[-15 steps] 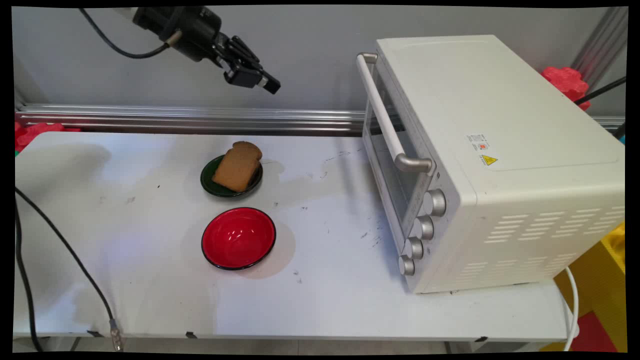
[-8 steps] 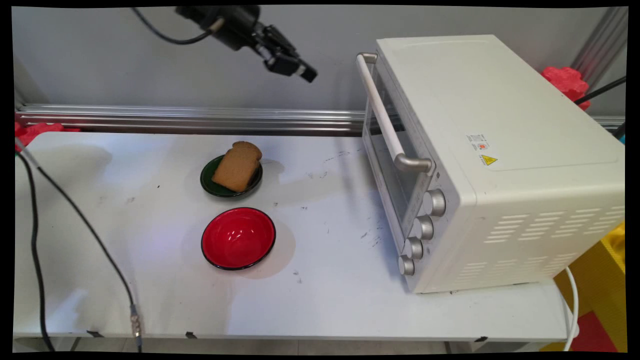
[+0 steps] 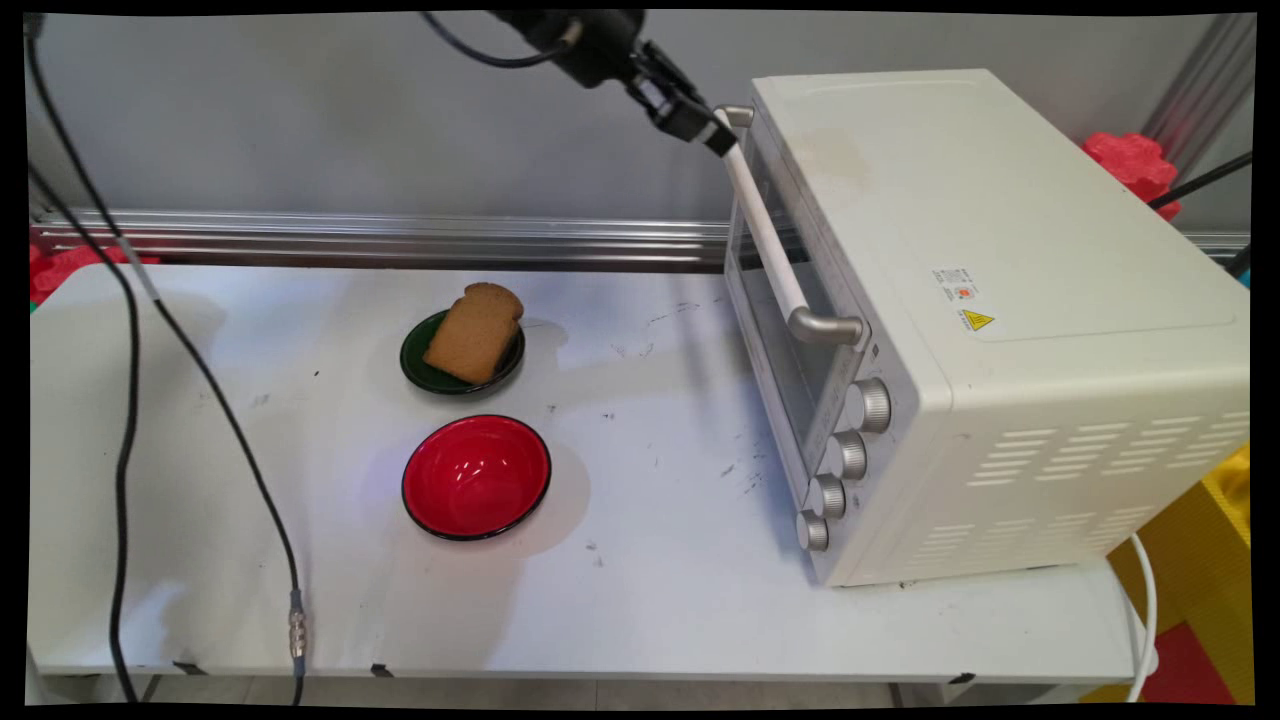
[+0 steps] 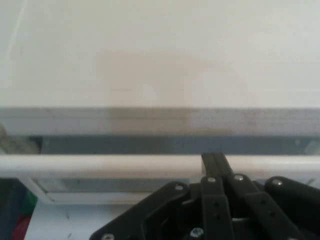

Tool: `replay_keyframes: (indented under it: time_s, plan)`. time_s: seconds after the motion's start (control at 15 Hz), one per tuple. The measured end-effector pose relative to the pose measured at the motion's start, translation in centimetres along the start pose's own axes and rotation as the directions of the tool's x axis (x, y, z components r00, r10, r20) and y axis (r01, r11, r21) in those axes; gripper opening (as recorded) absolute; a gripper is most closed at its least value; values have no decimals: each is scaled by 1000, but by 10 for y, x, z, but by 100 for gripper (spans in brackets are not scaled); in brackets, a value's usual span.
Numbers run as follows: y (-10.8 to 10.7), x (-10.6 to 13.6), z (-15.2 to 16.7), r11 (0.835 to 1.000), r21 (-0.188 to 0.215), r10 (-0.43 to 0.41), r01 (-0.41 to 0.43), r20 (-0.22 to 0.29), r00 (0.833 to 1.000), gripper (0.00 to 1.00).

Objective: Open the oven

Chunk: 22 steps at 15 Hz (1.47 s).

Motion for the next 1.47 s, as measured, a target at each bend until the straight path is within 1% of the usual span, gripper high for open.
replay_keyframes:
  time_s: [0.07,0.27,0.47,0.87,1.13,1.47]
  plan:
    - [0,7,8,1000,-4,2,-2,10,1000,0]
    - [0,18,24,1000,-18,7,-6,44,999,0]
    - [1,24,34,999,-30,12,-10,75,997,0]
    - [1,32,52,999,-48,23,-18,119,993,0]
    - [0,35,61,998,-51,26,-20,135,991,0]
    - [-2,36,72,999,-48,24,-18,141,990,0]
